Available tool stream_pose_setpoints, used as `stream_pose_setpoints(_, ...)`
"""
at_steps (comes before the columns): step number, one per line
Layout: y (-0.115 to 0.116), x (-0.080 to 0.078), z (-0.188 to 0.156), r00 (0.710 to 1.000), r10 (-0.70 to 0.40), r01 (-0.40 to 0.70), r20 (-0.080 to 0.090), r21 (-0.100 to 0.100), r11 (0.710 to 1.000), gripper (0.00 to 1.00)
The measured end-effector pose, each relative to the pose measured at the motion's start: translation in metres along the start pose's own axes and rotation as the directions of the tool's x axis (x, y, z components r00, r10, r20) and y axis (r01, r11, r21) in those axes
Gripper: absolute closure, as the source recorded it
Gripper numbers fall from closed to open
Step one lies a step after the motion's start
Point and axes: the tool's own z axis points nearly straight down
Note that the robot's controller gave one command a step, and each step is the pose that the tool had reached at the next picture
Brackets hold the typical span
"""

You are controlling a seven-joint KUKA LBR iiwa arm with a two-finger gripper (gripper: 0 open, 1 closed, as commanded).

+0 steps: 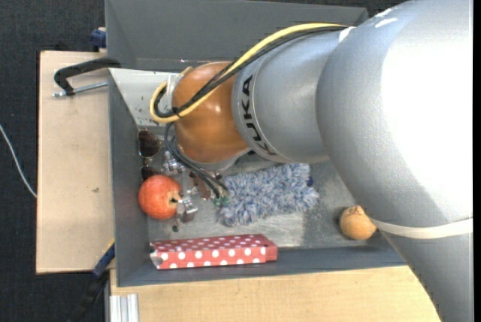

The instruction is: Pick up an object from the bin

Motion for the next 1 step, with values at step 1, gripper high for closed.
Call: stream_pose_setpoints(1,-0.0027,-0.0039,-0.1768,1.000,0.001,0.000,0.007,-0.019,1.000,1.00)
